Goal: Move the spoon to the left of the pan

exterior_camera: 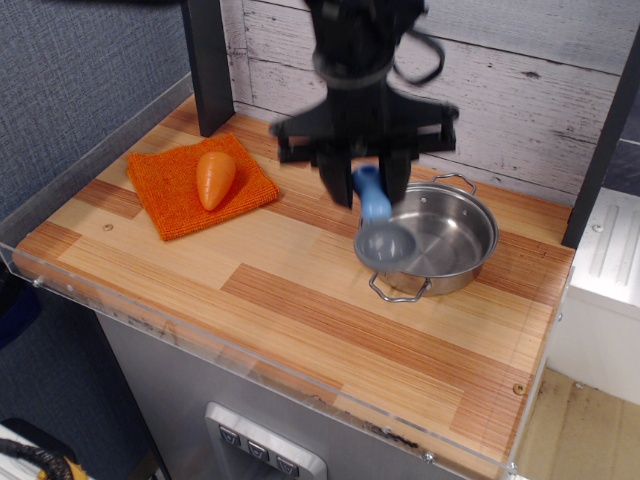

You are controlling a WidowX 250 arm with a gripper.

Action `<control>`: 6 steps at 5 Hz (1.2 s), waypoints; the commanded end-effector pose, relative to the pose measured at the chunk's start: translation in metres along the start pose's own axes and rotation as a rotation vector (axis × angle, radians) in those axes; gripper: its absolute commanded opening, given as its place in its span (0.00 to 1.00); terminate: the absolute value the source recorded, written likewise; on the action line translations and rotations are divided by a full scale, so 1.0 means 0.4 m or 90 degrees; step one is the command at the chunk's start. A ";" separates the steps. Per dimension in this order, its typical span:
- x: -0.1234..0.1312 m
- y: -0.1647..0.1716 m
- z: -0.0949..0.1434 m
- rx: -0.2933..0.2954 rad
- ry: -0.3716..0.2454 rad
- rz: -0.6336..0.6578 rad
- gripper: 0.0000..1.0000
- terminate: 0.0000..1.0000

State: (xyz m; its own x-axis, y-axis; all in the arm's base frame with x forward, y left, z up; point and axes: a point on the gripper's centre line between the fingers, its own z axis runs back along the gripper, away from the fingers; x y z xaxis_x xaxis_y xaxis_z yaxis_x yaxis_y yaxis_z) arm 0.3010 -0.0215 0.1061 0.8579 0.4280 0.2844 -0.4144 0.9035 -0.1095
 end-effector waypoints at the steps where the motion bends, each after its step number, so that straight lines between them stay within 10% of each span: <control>1: 0.148 -0.005 0.007 -0.005 -0.037 -0.055 0.00 0.00; 6: 0.232 0.085 -0.142 0.004 -0.005 -0.086 0.00 0.00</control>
State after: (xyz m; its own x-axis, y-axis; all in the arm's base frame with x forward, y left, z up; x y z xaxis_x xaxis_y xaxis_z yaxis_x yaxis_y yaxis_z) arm 0.3809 0.0520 0.0598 0.9171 0.2975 0.2654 -0.2931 0.9544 -0.0573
